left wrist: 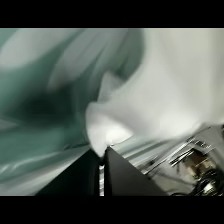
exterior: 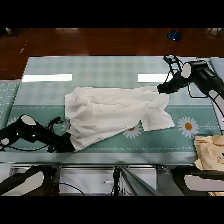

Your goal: Fold the shirts.

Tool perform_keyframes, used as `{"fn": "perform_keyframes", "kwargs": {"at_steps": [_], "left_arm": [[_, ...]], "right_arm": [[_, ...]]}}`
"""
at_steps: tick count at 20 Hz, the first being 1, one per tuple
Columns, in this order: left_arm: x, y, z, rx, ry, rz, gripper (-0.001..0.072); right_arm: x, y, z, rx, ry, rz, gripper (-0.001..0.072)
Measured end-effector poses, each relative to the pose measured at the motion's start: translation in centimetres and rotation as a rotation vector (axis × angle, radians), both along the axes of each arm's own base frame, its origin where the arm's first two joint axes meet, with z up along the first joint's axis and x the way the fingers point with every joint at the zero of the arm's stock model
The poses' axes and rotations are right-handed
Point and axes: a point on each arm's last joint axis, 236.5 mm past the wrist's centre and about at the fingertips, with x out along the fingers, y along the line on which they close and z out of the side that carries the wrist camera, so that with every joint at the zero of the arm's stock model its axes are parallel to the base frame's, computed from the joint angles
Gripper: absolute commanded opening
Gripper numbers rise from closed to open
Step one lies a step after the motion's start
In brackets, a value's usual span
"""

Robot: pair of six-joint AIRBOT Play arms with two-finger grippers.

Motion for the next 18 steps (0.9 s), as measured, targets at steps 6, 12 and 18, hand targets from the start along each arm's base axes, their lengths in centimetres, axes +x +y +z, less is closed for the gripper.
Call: {"fn": "perform_keyframes", "kwargs": {"at_steps": [6,12,18], "left_arm": [[0.6,-0.8,0.0,-0.018,-0.004,0.009,0.0028],[2.1,-0.6,0.2,-0.005,-0.104,0.009,0.0029],[2.5,-0.4,0.4,0.003,-0.145,-0.003,0.0029]], "right_arm": [[-0.2,0.0,-0.1,-0.002,0.009,0.000,0.0016],[-0.4,-0.3,-0.1,-0.015,0.019,0.003,0.0175],[-1.2,-1.5,0.2,-0.061,0.045,0.003,0.0551]]}}
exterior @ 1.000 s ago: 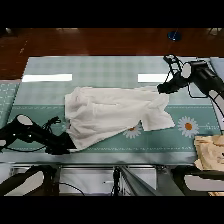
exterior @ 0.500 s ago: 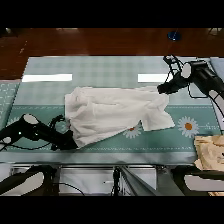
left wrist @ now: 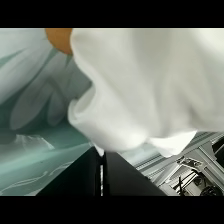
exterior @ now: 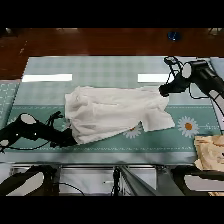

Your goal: Fold the shirts.

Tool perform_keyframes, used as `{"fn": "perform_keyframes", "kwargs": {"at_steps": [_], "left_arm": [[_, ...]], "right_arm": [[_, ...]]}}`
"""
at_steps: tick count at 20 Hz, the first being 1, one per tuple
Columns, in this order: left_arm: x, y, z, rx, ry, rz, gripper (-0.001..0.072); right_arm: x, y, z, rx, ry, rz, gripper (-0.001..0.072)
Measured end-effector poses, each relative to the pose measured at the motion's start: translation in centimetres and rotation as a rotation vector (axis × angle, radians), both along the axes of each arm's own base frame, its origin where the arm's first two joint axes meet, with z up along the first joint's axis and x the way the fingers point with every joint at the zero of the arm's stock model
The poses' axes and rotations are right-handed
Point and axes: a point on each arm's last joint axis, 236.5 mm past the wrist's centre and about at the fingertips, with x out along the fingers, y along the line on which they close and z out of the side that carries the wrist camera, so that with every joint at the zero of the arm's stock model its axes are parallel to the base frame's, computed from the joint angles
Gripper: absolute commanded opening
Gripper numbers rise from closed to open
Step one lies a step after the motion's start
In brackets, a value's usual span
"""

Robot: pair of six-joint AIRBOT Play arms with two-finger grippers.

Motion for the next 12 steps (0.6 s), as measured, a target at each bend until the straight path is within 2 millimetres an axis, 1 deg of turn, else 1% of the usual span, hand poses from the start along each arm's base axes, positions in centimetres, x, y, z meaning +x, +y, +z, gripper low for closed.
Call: {"fn": "perform_keyframes", "kwargs": {"at_steps": [2,4,5,6,7,9,12], "left_arm": [[-0.1,0.0,0.1,-0.003,-0.002,-0.007,0.0029],[-0.1,0.0,0.1,-0.006,-0.005,-0.014,0.0030],[-0.2,-0.1,0.2,-0.008,-0.004,-0.018,0.0030],[-0.2,-0.1,0.2,-0.010,-0.004,-0.021,0.0030],[-0.3,-0.1,0.2,-0.012,-0.005,-0.024,0.0030],[-0.4,-0.2,0.3,-0.017,-0.004,-0.031,0.0030],[-0.4,-0.2,0.4,-0.021,-0.007,-0.035,0.0030]], "right_arm": [[0.1,-1.7,0.6,-0.038,-0.011,-0.024,0.0547],[-0.1,-4.0,0.8,-0.039,-0.010,-0.084,0.0530],[-0.3,-5.2,0.7,-0.008,-0.004,-0.125,0.0496],[-0.6,-6.1,0.6,0.034,0.002,-0.159,0.0495],[-0.9,-6.7,0.4,0.110,0.014,-0.197,0.0494],[-1.3,-7.1,0.0,0.278,0.031,-0.256,0.0494],[-1.8,-6.2,-0.1,0.518,0.066,-0.292,0.0494]]}}
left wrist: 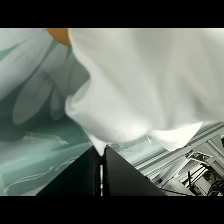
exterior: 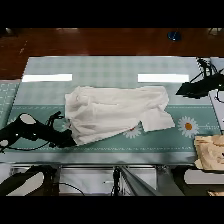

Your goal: Fold the shirts.

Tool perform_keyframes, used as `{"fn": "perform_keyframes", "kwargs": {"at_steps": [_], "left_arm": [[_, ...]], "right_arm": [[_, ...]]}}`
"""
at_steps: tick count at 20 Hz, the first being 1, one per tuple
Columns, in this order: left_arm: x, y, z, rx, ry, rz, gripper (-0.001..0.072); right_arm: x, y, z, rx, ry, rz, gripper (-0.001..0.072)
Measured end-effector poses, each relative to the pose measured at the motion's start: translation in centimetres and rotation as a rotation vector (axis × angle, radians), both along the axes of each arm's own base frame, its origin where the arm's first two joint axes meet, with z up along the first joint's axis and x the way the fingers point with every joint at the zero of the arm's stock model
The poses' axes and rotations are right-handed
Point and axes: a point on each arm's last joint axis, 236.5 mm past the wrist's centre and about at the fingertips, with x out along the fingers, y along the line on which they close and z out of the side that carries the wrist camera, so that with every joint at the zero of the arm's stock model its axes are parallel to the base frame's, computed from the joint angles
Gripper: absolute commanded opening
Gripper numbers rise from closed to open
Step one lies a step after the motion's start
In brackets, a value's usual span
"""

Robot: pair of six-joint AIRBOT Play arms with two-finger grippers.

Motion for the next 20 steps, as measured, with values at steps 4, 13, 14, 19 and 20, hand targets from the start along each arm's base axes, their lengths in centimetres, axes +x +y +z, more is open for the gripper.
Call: {"fn": "perform_keyframes", "kwargs": {"at_steps": [4,13,14,19,20], "left_arm": [[0.0,0.0,0.0,-0.002,-0.001,-0.002,0.0030],[0.0,-0.1,0.1,-0.005,0.000,-0.002,0.0030],[-0.1,-0.1,0.1,-0.005,0.001,-0.003,0.0030],[-0.2,-0.1,0.2,-0.009,0.006,-0.006,0.0030],[-0.2,-0.1,0.2,-0.010,0.007,-0.007,0.0030]], "right_arm": [[-0.9,2.3,-0.5,0.187,0.038,0.043,0.0494],[-1.6,4.2,-2.5,0.276,0.097,0.095,0.0476],[-1.5,4.2,-2.8,0.274,0.101,0.089,0.0464],[-1.0,4.9,-4.9,0.265,0.126,0.076,0.0253],[-0.7,5.2,-5.2,0.258,0.121,0.078,0.0073]]}}
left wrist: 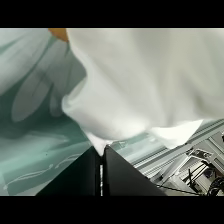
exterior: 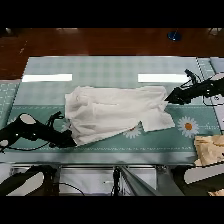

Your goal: Fold the shirts.

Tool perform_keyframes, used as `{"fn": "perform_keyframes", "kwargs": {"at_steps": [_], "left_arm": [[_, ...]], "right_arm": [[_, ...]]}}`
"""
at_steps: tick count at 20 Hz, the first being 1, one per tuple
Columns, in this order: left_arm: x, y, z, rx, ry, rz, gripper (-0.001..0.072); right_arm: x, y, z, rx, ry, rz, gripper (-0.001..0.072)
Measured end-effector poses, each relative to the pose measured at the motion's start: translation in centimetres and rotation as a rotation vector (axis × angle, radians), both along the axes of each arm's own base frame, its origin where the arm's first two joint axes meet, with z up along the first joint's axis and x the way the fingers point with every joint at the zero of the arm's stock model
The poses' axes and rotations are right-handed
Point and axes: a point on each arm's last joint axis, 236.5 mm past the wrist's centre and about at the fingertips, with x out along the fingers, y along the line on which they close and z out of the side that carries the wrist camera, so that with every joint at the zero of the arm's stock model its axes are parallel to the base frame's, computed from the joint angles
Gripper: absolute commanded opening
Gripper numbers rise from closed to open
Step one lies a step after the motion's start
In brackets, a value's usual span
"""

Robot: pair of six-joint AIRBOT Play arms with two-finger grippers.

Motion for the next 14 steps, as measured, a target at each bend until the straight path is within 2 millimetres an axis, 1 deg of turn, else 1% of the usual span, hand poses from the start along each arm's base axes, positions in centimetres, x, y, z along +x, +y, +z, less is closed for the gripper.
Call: {"fn": "perform_keyframes", "kwargs": {"at_steps": [1,4,5,7,9,10,11,12,13,14], "left_arm": [[0.0,0.0,0.0,0.000,0.001,0.000,0.0030],[0.0,0.0,0.1,-0.002,0.000,-0.002,0.0028],[0.2,0.0,0.2,-0.001,-0.007,-0.004,0.0028],[1.2,0.0,1.1,-0.006,-0.046,-0.014,0.0027],[3.8,0.1,3.4,-0.005,-0.142,-0.023,0.0026],[5.6,0.3,5.4,0.000,-0.215,-0.024,0.0026],[7.6,0.4,7.7,0.006,-0.298,-0.021,0.0026],[9.7,0.7,10.7,0.018,-0.398,-0.012,0.0026],[11.7,1.0,14.1,0.029,-0.506,-0.003,0.0026],[13.3,1.3,18.0,0.040,-0.614,0.006,0.0026]], "right_arm": [[0.4,0.3,-0.3,-0.010,-0.009,0.002,0.0018],[1.5,1.4,-0.6,-0.032,-0.051,0.012,0.0016],[1.9,1.8,-0.1,-0.034,-0.075,0.021,0.0017],[2.7,2.3,1.9,-0.033,-0.140,0.028,0.0016],[3.4,2.6,5.6,-0.044,-0.236,0.032,0.0016],[3.6,2.6,7.8,-0.058,-0.292,0.033,0.0016],[3.9,2.8,10.7,-0.068,-0.357,0.033,0.0016],[4.0,2.7,13.5,-0.084,-0.419,0.025,0.0016],[3.9,2.8,16.8,-0.098,-0.488,0.014,0.0016],[3.8,3.0,20.2,-0.110,-0.560,0.003,0.0015]]}}
